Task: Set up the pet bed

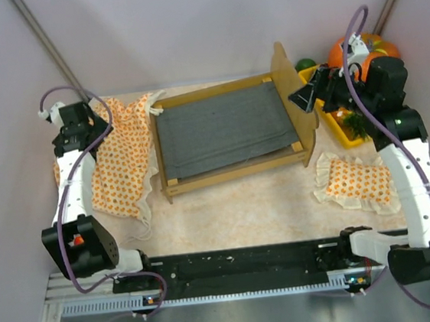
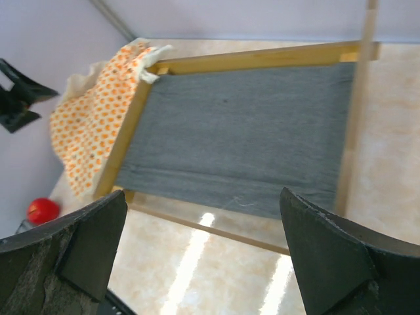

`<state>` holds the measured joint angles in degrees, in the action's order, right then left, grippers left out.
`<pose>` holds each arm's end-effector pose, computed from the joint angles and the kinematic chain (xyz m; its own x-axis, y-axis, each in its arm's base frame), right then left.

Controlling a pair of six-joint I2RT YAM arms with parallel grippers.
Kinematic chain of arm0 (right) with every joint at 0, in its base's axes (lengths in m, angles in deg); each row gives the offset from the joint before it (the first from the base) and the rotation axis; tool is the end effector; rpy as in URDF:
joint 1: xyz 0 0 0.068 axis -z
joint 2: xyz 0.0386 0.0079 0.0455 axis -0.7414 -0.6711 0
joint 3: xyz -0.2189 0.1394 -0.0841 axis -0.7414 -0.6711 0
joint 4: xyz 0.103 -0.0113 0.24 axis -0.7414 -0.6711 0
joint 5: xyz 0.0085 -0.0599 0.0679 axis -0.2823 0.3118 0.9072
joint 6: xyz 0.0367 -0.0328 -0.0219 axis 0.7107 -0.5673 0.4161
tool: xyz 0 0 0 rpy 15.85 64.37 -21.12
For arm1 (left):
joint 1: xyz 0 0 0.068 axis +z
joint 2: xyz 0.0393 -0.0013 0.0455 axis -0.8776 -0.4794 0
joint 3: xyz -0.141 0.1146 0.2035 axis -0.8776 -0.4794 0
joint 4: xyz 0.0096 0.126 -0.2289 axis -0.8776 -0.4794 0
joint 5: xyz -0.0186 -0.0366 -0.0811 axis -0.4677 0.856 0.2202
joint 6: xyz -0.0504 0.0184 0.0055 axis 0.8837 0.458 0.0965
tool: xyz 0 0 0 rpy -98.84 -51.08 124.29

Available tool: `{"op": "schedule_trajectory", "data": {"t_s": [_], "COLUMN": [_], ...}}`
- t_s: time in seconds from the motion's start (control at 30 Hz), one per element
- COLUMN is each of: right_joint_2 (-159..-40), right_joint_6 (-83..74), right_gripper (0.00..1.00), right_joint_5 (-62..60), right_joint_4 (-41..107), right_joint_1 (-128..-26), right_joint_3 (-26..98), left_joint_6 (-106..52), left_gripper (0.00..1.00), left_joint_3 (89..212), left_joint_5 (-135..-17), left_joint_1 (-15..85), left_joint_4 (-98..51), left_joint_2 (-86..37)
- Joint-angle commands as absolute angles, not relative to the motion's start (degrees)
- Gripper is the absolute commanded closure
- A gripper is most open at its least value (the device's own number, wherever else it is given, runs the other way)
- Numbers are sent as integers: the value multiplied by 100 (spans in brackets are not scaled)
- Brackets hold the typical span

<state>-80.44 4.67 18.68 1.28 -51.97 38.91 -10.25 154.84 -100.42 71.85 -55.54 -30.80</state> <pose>0.2129 0.0316 0.4466 -0.3926 0.2179 -0.8935 -0.4094 0.8285 0.3820 0.3110 0.0677 0.3538 -0.2961 -0.5194 -0.8015 -0.6153 0.7456 -0.2559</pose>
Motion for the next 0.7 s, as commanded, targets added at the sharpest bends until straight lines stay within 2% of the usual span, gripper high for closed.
{"op": "schedule_trajectory", "data": {"t_s": [0.0, 0.17, 0.37, 0.67], "right_joint_2": [-8554, -8853, -9011, -9126], "right_joint_6": [897, 720, 808, 869], "right_gripper": [1, 1, 1, 1], "right_joint_5": [2720, 2639, 2754, 3017], "right_joint_4": [340, 349, 375, 419], "right_joint_1": [-5522, -5752, -5761, -5752], "right_joint_3": [4356, 4557, 4602, 4567], "left_joint_6": [289, 890, 1295, 1480], "left_gripper": [2, 2, 2, 2], "left_joint_3": [14730, 13839, 13066, 12187], "left_joint_5": [-10267, -10541, -10330, -9952], "left_joint_1": [7435, 7760, 8508, 8807], "left_joint_4": [-6190, -6314, -6430, -5710], "left_joint_2": [-2535, -1971, -1699, -1891]}}
